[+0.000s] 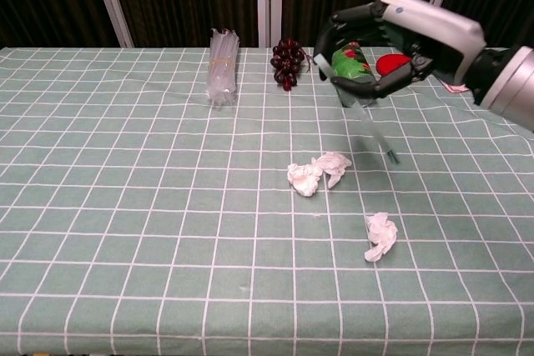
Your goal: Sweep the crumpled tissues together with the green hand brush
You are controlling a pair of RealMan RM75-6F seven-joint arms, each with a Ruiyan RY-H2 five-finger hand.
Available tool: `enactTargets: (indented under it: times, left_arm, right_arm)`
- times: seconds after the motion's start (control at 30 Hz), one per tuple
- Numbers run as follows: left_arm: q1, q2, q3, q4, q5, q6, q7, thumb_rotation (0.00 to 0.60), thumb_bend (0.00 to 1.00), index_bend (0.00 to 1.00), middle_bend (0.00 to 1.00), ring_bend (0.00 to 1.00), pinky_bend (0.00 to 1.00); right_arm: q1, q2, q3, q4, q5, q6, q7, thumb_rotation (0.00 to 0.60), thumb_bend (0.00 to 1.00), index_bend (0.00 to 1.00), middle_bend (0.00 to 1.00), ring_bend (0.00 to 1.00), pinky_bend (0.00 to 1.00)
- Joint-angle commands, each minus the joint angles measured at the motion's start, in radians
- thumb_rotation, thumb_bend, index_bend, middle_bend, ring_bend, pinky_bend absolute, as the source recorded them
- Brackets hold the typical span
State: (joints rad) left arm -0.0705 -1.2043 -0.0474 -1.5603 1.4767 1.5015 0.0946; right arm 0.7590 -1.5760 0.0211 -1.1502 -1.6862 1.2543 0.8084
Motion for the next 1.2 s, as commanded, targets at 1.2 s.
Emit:
enactTargets:
  times: [1.2]
  left_arm:
    - [-0.017,0.024,0.001,-0.048,-0.002,-0.021,0.017,0.600,0.11,0.21,0.20,0.11,0.12]
  right_arm:
    - [-0.175,0.100,-0.229,-0.257,-0.245,0.039,-0.307,0.600,0.37,0.71,0.59,0.30,0.06]
